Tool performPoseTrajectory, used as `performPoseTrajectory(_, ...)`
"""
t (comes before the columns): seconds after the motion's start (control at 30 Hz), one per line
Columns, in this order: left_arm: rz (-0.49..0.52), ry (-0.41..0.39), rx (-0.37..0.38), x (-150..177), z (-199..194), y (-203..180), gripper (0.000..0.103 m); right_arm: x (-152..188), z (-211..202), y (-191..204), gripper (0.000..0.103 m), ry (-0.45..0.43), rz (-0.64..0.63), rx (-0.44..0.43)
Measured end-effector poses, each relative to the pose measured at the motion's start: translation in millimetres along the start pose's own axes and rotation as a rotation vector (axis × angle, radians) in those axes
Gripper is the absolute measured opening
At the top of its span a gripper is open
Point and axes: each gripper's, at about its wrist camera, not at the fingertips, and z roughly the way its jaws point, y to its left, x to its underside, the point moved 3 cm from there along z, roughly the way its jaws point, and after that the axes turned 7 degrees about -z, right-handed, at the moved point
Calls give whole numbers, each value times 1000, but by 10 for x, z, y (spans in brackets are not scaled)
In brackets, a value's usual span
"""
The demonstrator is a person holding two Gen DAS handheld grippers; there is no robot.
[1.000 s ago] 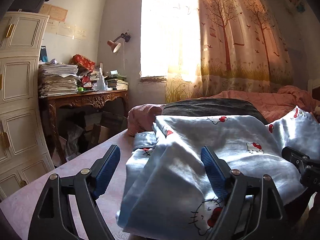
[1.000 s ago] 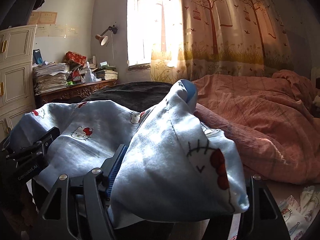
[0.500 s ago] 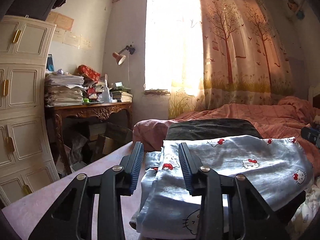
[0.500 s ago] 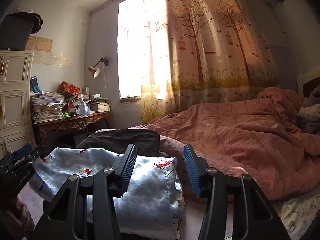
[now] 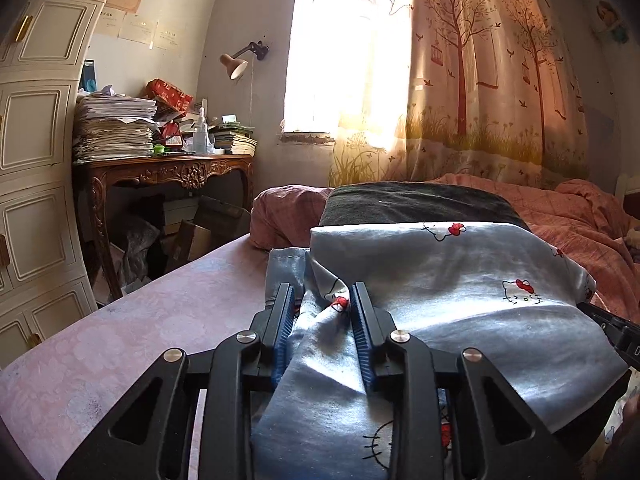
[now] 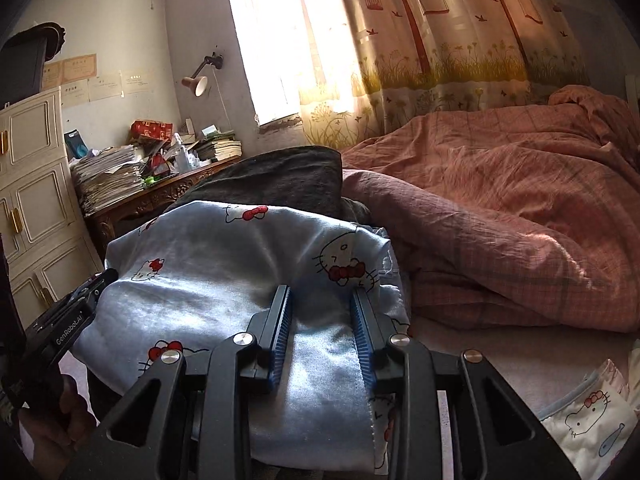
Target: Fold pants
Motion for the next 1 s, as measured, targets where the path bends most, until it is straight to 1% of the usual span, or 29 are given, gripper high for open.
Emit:
performPoseTrajectory(0.2,29,-1,-15,-82,-87,-43,28,-61,-21,-7,32,14,-21,15)
performPoseTrajectory(0.27,31,10,-35,-112,-116,-36,28,-102,-39,-17,32,33,-31,33)
performPoseTrajectory(0.37,2,34,-40,-187,-205,-15,27,-176,-94,-43,32,79,-36,50)
performPoseTrajectory(0.47,-3,14,-22,-305,-415,-60,27,-283,-205,-66,32,100,-42,38)
performPoseTrajectory(0.6,13,-25,29,-398,-678,-204,27,-414,-390,-60,33,119,-79,63)
performPoseTrajectory(0.63,16,-27,40,-407,-718,-245,27,-450,-439,-61,38,119,-80,68)
performPoseTrajectory(0.67,14,-23,51,-411,-740,-277,27,-479,-486,-64,47,118,-80,69)
performPoseTrajectory(0.7,8,-16,61,-412,-758,-304,28,-506,-534,-64,50,115,-80,67)
performPoseTrajectory(0.73,-3,1,54,-415,-771,-328,28,-534,-576,-66,51,112,-81,68)
performPoseTrajectory(0.77,-19,30,21,-417,-769,-339,28,-550,-607,-67,51,114,-83,71)
performPoseTrajectory(0.8,-36,55,10,-416,-773,-350,26,-561,-630,-67,51,121,-87,75)
performPoseTrajectory(0.87,-64,76,51,-400,-833,-393,27,-588,-654,-80,52,131,-85,77)
performPoseTrajectory(0.9,-55,79,49,-397,-857,-427,27,-590,-656,-94,54,139,-75,78)
performPoseTrajectory(0.97,-22,75,40,-384,-903,-521,28,-576,-638,-119,70,161,-41,77)
performPoseTrajectory(1.0,-7,81,47,-371,-906,-559,28,-556,-620,-117,71,176,-31,81)
